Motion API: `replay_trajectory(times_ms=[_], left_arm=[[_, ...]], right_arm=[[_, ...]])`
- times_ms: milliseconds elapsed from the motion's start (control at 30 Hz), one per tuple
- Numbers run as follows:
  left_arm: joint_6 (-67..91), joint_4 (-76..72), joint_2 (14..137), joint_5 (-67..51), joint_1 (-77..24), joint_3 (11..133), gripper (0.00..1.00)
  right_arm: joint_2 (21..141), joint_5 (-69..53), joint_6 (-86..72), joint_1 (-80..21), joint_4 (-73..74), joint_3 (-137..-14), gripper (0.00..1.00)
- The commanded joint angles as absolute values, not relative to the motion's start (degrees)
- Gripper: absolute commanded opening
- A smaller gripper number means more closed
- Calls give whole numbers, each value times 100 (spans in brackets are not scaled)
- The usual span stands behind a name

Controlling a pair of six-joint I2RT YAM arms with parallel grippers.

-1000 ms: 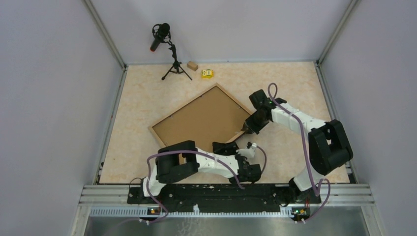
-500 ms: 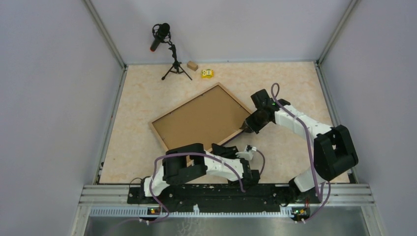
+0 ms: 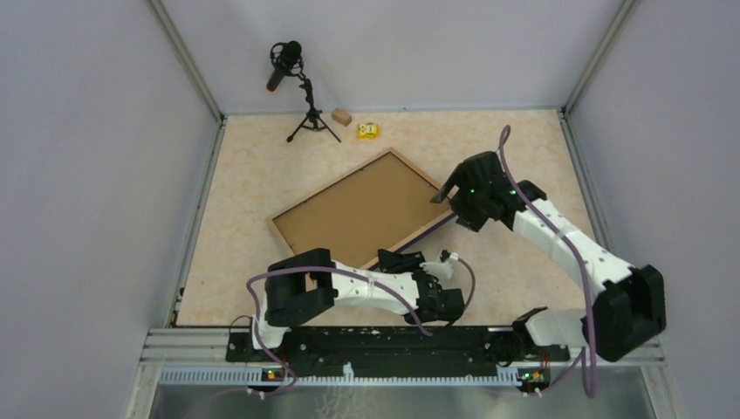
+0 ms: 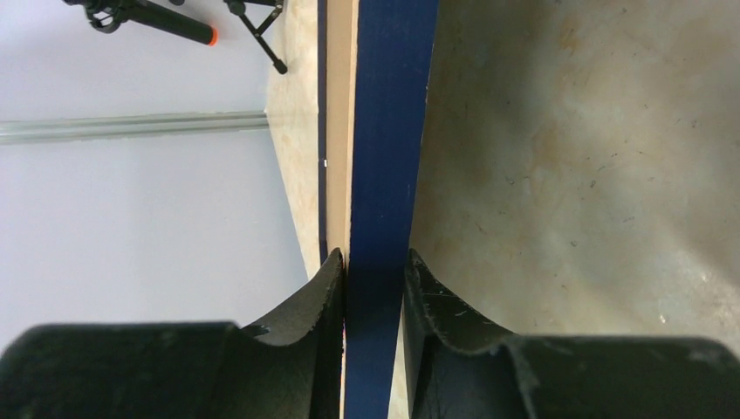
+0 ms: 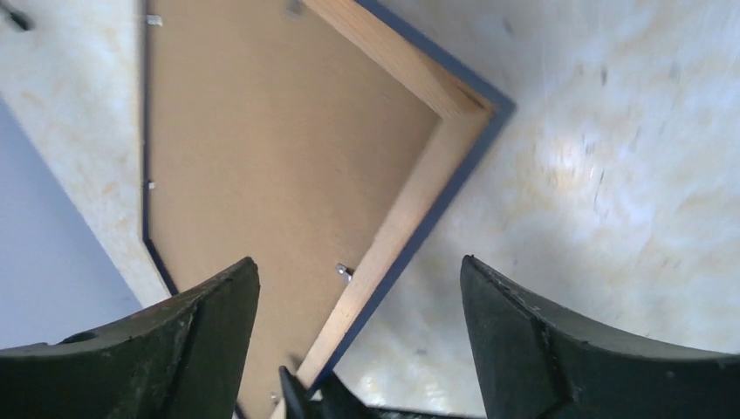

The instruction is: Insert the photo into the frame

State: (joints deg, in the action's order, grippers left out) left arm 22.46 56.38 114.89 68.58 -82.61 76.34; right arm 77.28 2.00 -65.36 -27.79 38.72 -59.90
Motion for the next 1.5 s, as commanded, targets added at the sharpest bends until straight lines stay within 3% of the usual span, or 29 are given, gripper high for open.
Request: replay_trajectory(times_ms=[0,200,533,833,1000,1167,1467], left_arm=[[1903,5274,10786,6484,-8253,7861,3],[1516,5385,10382,5945,-8237,8476,0],[609,5311,9995,5228,-8125,10125,0],[126,5346,10149,4822,-7919,11652,0],[360,5178,9984,3895,-7333,12191,0],[1092,4855,9591,2326,-6375,12032,0],[2812,3314,8609,-598,-4128,10341,0]], right_arm=[[6739,967,-4710,-2760,3402,-6429,89],[6064,1694,-3457,-2760,4295,-7367,99],[4463,2124,-3138,-2760,4166,-7460,99],[3933,2642,-3280,-2757,4372,-7610,98],[3714,2799,-3326,-2759,4364,-7613,98],[3680,2847,-3329,-2760,4359,-7551,97],[3696,2813,-3351,-2756,4325,-7422,97]])
